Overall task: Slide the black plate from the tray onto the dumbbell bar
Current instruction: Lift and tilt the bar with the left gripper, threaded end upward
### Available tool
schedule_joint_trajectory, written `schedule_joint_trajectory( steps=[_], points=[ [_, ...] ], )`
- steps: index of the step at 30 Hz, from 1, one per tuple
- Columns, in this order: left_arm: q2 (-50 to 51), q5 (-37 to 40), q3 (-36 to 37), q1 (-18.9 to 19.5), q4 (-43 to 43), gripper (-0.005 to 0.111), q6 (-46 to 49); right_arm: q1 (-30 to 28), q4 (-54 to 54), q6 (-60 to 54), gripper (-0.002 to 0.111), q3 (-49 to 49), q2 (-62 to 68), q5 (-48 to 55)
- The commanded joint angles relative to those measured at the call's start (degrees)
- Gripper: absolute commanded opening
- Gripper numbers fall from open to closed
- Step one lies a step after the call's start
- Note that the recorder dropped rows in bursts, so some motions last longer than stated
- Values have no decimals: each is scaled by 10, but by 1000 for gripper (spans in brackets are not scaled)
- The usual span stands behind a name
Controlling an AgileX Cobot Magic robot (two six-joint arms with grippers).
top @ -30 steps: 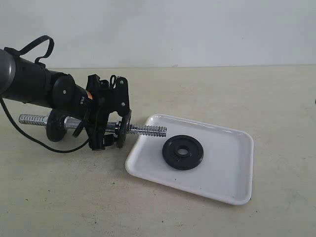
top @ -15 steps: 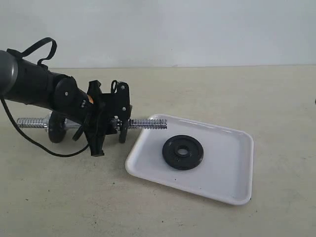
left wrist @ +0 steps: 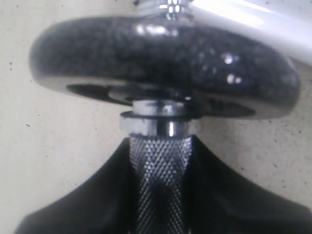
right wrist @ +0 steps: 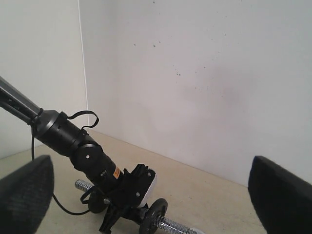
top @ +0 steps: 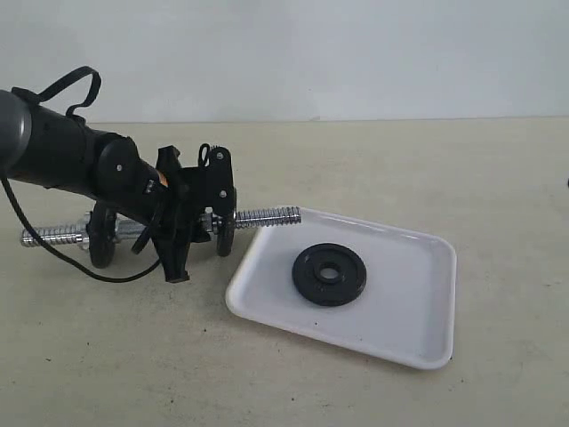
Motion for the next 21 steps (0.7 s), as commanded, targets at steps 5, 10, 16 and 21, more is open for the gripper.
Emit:
schedule_joint_trajectory(
  steps=[5, 10, 16, 21],
  points=[
    [-2, 2, 1, -1, -3, 4, -11, -2, 2, -2, 105, -1, 2, 2],
    [-2, 2, 1, -1, -3, 4, -19, -2, 2, -2, 105, -1, 2, 2],
    [-2, 2, 1, -1, -3, 4, -26, -2, 2, -1, 105, -1, 2, 2],
    [-2, 2, 1, -1, -3, 4, -38, -2, 2, -1, 105, -1, 2, 2]
  ],
)
